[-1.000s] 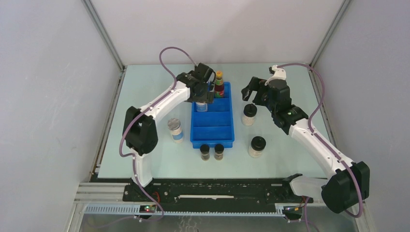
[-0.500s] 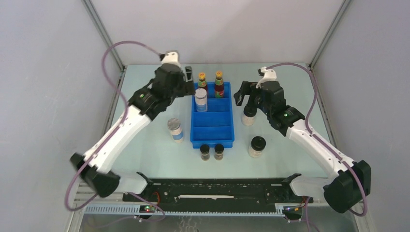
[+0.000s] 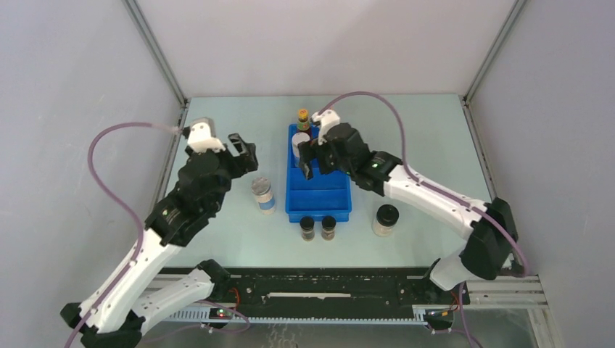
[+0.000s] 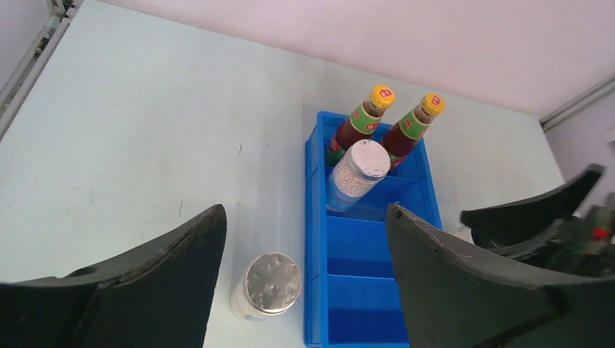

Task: Organize the condiment bottles
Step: Pick up the bottle from the center of the board, then place the bottle in the storage box.

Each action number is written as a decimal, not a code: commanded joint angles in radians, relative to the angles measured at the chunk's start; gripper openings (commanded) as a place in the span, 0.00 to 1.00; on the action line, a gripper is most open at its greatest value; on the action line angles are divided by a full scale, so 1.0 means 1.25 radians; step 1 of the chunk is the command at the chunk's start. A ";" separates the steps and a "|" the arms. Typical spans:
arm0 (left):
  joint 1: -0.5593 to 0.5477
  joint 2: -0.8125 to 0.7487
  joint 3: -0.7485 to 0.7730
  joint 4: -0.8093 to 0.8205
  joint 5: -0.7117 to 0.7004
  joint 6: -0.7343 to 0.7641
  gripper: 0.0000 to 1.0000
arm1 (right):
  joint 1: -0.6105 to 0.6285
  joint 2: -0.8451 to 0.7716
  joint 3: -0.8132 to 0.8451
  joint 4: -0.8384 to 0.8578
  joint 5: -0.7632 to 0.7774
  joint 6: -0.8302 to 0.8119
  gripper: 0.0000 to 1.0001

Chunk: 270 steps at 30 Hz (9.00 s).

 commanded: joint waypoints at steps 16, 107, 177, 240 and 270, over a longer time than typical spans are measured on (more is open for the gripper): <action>-0.005 -0.202 -0.145 0.113 -0.065 -0.038 0.81 | 0.153 0.294 0.289 -0.098 -0.007 -0.133 1.00; -0.006 -0.275 -0.180 0.220 -0.088 0.025 0.78 | 0.176 0.420 0.483 -0.151 -0.110 -0.155 0.00; -0.006 0.001 -0.091 0.193 0.019 -0.002 0.77 | -0.161 0.151 0.281 -0.133 0.013 -0.090 0.00; -0.001 0.029 -0.107 0.210 0.023 0.004 0.77 | -0.197 0.281 0.221 -0.044 -0.048 -0.069 0.00; -0.001 0.032 -0.120 0.213 0.021 -0.004 0.77 | -0.200 0.301 0.201 -0.036 -0.045 -0.064 0.01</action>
